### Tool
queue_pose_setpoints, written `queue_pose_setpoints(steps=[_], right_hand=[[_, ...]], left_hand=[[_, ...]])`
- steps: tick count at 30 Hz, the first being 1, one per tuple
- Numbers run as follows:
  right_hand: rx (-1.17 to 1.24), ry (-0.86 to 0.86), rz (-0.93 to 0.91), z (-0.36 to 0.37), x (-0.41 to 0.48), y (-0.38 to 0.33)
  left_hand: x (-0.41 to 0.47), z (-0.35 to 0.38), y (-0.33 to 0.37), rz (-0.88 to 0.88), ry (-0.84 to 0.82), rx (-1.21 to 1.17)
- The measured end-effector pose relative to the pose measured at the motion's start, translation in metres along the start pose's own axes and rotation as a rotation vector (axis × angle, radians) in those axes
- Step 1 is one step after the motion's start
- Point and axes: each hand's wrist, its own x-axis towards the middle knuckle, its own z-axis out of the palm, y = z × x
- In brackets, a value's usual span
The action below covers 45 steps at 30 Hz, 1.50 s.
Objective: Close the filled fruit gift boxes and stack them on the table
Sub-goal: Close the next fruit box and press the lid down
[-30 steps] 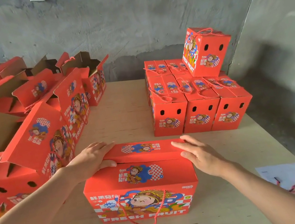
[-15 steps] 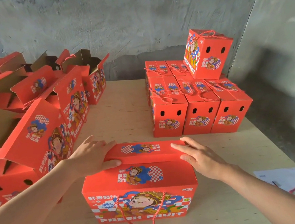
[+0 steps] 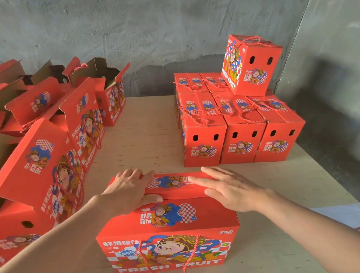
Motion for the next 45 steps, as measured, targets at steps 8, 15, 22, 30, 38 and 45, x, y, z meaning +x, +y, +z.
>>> queue_pose_setpoints(steps=[8, 15, 22, 30, 38, 45], right_hand=[[0.028, 0.055, -0.059, 0.005, 0.000, 0.001], [0.034, 0.022, -0.028, 0.002, 0.000, 0.000], [-0.128, -0.072, -0.029, 0.005, 0.017, -0.038], [0.086, -0.198, 0.000, 0.014, 0.029, -0.034], [0.281, 0.097, 0.188, 0.011, 0.026, -0.004], [0.070, 0.093, 0.330, 0.023, -0.006, -0.028]], left_hand=[[-0.001, 0.000, -0.001, 0.002, -0.008, 0.017], [0.002, 0.000, -0.004, -0.006, -0.081, 0.015], [-0.002, 0.004, 0.001, -0.049, -0.084, -0.110], [-0.006, 0.005, 0.014, -0.118, -0.079, -0.037], [-0.072, 0.014, 0.118, -0.141, 0.065, -0.125], [-0.065, 0.014, 0.088, -0.096, 0.143, -0.141]])
